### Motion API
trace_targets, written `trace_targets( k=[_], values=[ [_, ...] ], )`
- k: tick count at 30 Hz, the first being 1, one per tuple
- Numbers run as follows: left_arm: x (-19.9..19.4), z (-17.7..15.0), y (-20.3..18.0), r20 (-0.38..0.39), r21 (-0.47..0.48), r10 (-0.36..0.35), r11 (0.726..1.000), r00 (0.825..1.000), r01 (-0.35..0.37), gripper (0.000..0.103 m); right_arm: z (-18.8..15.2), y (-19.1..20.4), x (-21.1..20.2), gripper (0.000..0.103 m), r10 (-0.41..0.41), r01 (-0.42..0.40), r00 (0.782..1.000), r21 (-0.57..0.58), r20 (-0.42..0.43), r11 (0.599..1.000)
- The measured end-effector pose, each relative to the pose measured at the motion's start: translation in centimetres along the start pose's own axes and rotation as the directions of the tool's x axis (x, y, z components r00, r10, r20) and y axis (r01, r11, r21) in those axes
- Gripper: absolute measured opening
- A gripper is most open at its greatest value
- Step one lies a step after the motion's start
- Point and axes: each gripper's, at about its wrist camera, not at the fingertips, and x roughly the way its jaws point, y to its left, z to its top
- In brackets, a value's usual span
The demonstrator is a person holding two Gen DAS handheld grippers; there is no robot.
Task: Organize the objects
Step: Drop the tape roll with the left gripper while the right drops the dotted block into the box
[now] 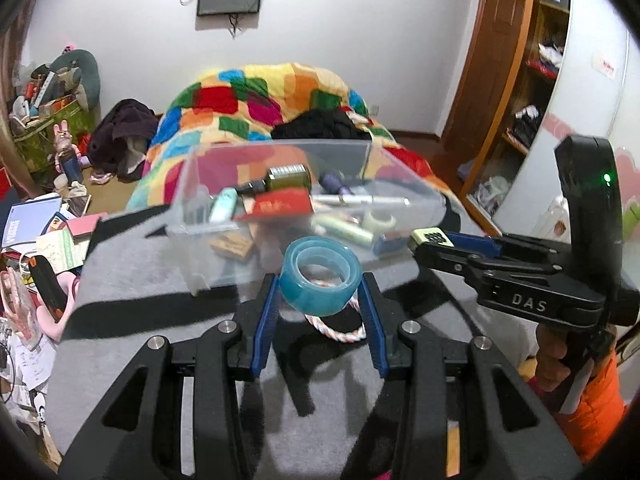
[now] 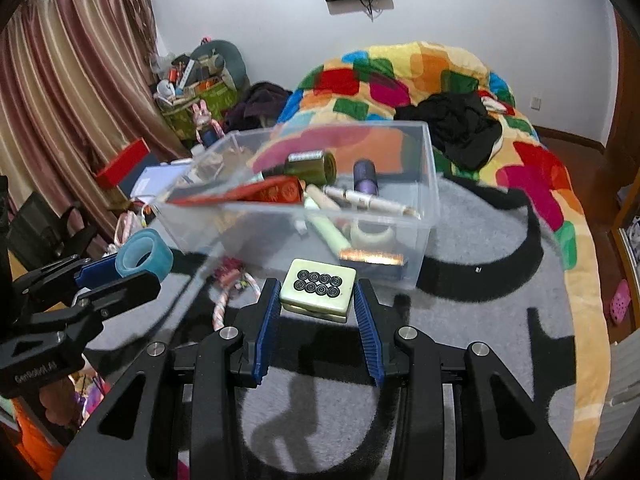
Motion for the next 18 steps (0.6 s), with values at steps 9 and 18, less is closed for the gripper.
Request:
trace_targets(
  k=[9,18],
  values=[
    [-1.1,2.4,3.0,0.064,-0.074,0.049,0.996,0.997,-0.044,0.040,2.5,1.1,-1.6,0.034,-0.003,0.005,0.997,-0.016,0.079,1.000],
    [2.5,4.0,7.4,-0.008,-0.172,0.060,0.983,0.998,-0.061,0.040,4.3,1.3,0.6,0.034,-0.034,0.036,0.997,-0.023,0.063,0.999]
  ],
)
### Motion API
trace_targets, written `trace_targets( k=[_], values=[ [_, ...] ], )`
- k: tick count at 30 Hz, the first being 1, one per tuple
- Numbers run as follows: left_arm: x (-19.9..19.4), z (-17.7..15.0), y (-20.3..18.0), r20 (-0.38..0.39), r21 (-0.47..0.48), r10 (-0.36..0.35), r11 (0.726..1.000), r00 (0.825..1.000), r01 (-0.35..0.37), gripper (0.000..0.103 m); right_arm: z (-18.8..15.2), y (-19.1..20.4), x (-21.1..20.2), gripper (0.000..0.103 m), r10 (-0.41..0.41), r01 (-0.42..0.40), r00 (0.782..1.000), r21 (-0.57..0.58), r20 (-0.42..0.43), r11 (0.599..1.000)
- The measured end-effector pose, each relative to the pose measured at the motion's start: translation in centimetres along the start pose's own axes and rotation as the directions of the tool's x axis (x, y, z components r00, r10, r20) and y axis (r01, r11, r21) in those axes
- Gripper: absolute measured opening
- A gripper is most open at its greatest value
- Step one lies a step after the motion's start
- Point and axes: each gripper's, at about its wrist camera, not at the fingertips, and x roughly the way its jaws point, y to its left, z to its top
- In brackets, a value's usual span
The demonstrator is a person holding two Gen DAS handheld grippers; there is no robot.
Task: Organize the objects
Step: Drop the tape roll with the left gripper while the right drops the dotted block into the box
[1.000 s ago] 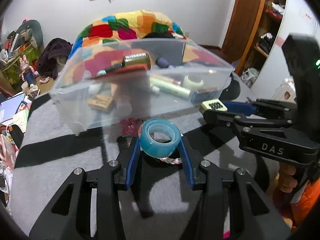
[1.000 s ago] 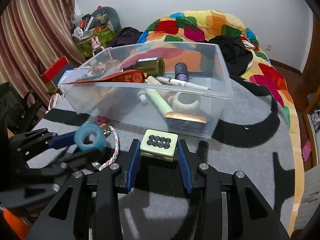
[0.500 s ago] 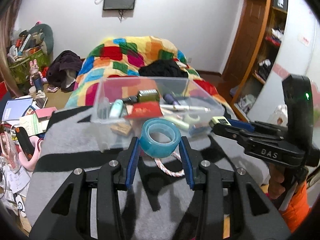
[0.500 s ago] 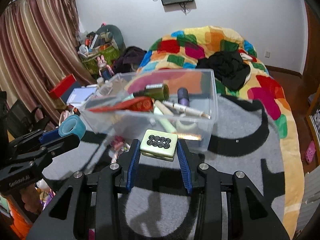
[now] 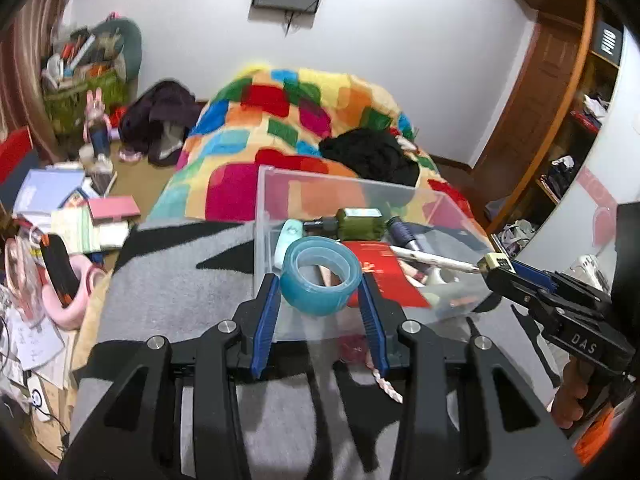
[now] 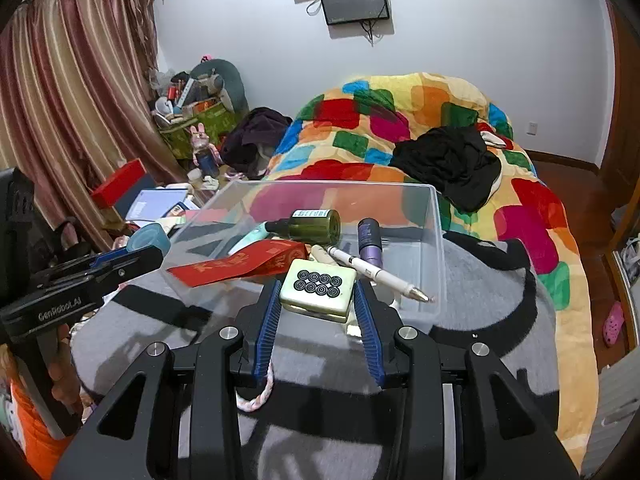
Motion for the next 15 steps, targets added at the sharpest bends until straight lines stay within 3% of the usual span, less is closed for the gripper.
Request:
trace_targets(
  k=[11,15],
  values=[
    [2.1,0.9,-0.1,-0.041,-0.002,-0.011,1.000,0.999,0.011,0.040,1.1,-0.7,4.4,0.034,-0.013,0.016,0.997,0.038,-0.073,0.999],
    [2.2,0.9,-0.1,-0.052,-0.009,-0.016,1.000,0.998,0.016,0.046,0.9,-0.1,4.8,0.035,-0.025,0.026,0.997,0.009,-0.074,1.000]
  ],
)
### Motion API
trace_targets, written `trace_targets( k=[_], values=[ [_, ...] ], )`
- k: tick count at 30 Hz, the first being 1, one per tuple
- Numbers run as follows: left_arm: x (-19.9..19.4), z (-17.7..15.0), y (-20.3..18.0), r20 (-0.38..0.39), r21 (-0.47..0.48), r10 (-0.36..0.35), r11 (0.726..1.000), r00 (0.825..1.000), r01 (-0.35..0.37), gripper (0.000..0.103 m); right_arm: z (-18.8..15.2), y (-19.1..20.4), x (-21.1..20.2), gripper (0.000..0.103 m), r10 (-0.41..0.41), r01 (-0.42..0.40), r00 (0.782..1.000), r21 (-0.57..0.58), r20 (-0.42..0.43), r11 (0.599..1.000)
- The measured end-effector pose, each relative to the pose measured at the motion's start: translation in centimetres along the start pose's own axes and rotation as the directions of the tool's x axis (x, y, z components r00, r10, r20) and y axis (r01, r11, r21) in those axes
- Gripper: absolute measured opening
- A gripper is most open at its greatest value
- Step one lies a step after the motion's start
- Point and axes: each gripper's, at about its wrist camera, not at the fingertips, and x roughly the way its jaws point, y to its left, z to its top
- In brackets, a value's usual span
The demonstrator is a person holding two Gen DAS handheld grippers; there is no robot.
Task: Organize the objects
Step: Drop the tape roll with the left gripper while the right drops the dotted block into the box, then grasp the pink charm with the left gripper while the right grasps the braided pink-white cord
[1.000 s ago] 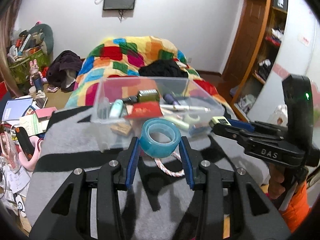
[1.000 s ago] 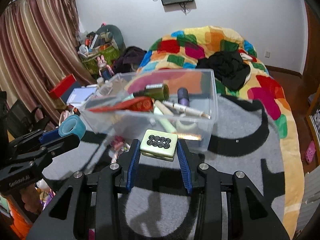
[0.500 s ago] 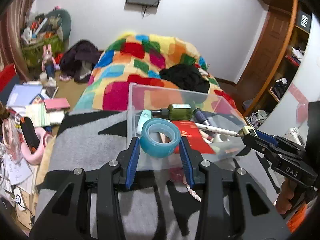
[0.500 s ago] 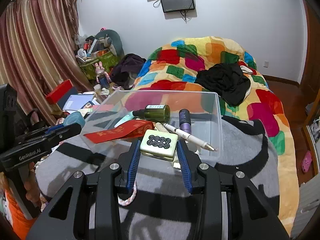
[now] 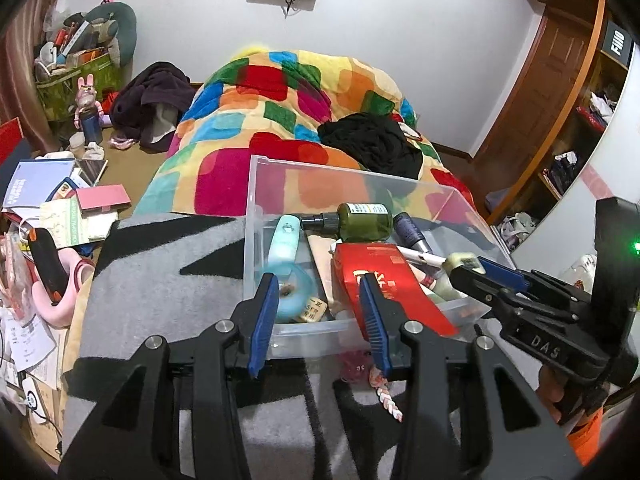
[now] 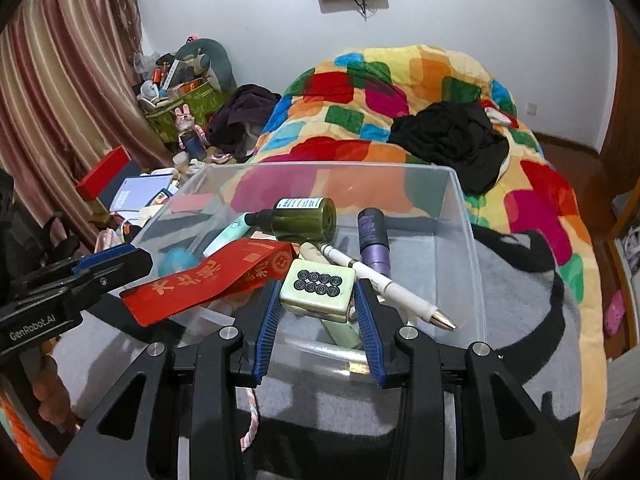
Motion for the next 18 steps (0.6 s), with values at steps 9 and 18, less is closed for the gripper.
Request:
trace_targets(
  k=[9,18],
  values=[
    [-2.4,-0.5,-0.8,0.058,0.039,0.024,0.999,0.998,-0.026,0.059,-0.6,1.5,-2.3,0.039,0.029,-0.027,0.999,-0.066,0.029,0.997],
    [-4.3,-2.9,-1.1,0.069,0.079,0.037,0.996,0.997,-0.043,0.065,-3.3,2.3,-4.3,0.054,0.066,-0.063,0.998,-0.118,0.024,0.991]
  ],
)
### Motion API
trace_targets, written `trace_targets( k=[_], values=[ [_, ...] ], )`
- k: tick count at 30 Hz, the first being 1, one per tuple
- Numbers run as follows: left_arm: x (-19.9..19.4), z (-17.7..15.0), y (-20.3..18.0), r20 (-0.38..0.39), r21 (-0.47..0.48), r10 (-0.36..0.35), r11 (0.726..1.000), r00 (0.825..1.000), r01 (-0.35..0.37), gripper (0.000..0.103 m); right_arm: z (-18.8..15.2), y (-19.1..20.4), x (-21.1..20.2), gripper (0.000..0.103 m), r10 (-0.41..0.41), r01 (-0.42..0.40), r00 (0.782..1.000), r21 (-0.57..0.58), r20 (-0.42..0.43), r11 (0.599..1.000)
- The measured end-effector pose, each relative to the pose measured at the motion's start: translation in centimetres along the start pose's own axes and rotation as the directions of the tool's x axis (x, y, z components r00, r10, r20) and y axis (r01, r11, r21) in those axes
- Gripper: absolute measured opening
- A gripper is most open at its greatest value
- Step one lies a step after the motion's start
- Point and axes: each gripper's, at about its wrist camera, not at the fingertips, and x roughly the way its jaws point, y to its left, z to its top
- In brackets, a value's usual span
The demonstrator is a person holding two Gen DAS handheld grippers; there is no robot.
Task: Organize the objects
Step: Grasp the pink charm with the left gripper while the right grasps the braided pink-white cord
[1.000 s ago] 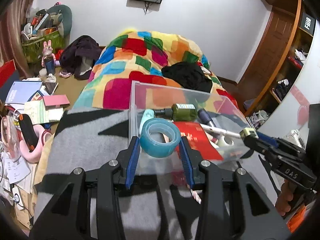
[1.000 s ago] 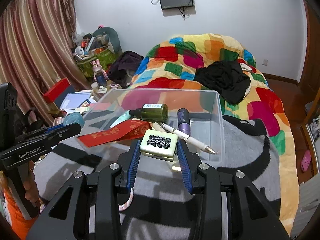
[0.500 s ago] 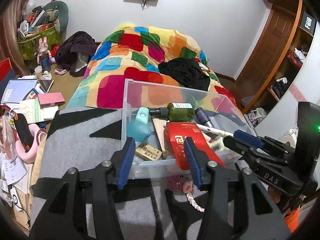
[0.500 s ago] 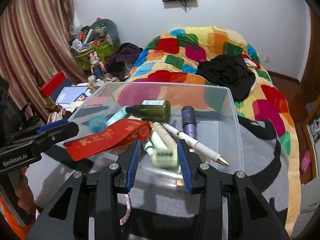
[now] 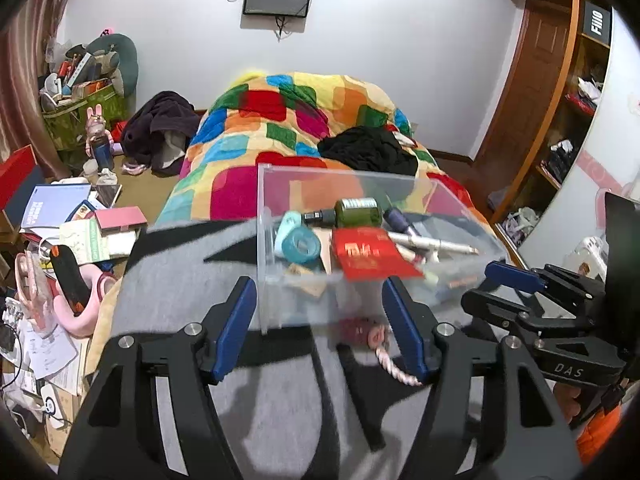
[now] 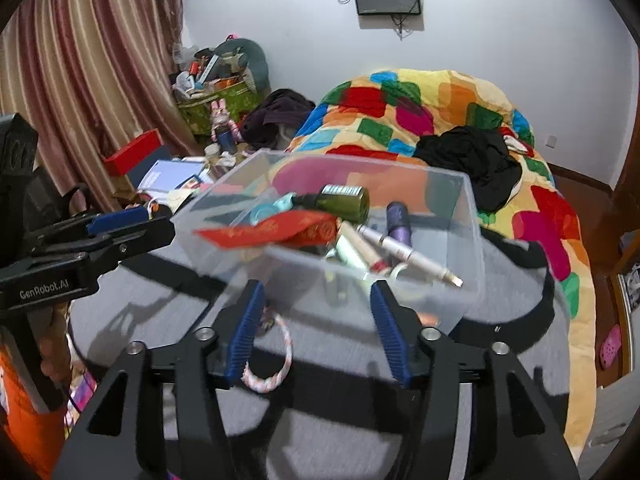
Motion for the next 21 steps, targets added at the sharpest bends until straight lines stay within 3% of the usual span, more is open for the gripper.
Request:
trace_targets(
  k=[6,11,15,16,18,21],
  values=[
    [0.7,-2.4,0.5,-0.056,0.013,0.015,1.000,0.998,-0.015,0.065,-1.2,1.7,3.0,0.058,0.028,-0.033,0.995,-0.049,-0.100,0.998],
    [1.6,-3.9,1.7,-0.101,-0.006,0.018,1.000,0.995,-0.019,0.065,-1.3,2.9,6.4,0.058,0.060,-0.077,0.977,-0.074,-0.206,0.994],
    [2.3,-4.4,2.2,-0.127,-0.026,0.008,1.000,0.992,-0.011,0.065,-1.8,3.6,8.3,0.057,0.022,-0.057,0.963,-0.122,-0.270,0.991],
    [2.5,-4.5,2.2,-0.132,-0.027,0.002,1.000,0.991,-0.006,0.065,-2.0,3.8,8.2,0.055,0.014,-0.052,0.965,-0.135,-0.264,0.989],
    [2.9,-4.6,1.9,-0.142,-0.022,-0.003,1.000,0.990,-0.001,0.065,-2.2,3.8,7.8,0.035,0.012,-0.054,0.967,-0.158,-0.255,0.986],
    [3.6,-4.6,1.0,-0.159,-0.001,-0.006,1.000,0.987,0.006,0.061,-2.8,3.3,7.2,0.019,0.021,-0.062,0.968,-0.157,-0.249,0.986]
  ],
)
